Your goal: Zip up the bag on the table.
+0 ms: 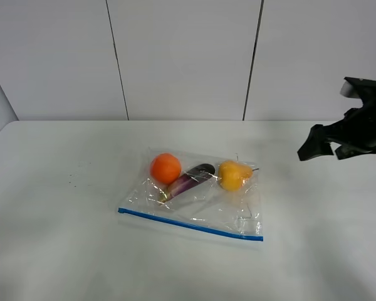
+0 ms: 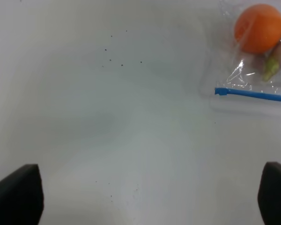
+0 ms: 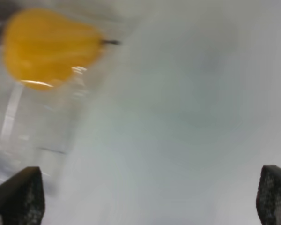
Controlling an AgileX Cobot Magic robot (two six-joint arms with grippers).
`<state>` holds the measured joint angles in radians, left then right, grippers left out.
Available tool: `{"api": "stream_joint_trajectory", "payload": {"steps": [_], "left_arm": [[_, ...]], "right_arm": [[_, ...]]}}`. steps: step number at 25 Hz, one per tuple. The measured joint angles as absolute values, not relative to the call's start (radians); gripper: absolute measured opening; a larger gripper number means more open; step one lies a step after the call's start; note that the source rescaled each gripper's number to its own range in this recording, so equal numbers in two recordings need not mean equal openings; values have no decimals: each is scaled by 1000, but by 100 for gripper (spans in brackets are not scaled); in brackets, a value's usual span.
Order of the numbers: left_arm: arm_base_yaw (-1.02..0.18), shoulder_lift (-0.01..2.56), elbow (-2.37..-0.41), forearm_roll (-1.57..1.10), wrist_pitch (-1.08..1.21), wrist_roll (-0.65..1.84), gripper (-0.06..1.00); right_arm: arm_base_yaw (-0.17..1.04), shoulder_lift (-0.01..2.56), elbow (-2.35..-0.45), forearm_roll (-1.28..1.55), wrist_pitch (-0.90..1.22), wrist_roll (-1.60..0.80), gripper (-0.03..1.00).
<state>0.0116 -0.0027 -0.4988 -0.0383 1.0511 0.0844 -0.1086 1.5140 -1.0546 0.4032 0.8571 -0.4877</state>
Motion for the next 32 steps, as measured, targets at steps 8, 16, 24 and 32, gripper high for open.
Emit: {"api": "stream_joint_trajectory", "payload": {"steps": [8, 16, 24, 32], "left_arm": [[12, -3, -499, -38, 1051, 84, 100], [12, -3, -499, -38, 1051, 84, 100], [12, -3, -499, -38, 1051, 84, 100], [12, -3, -499, -38, 1051, 85, 100]], "right_arm": [[-109, 1266, -1055, 267, 1005, -431, 100], [-109, 938, -906, 220, 1015, -411, 100], [-94, 610, -676, 216, 985, -401, 100], [-75, 405, -624, 216, 1023, -341, 100]]}}
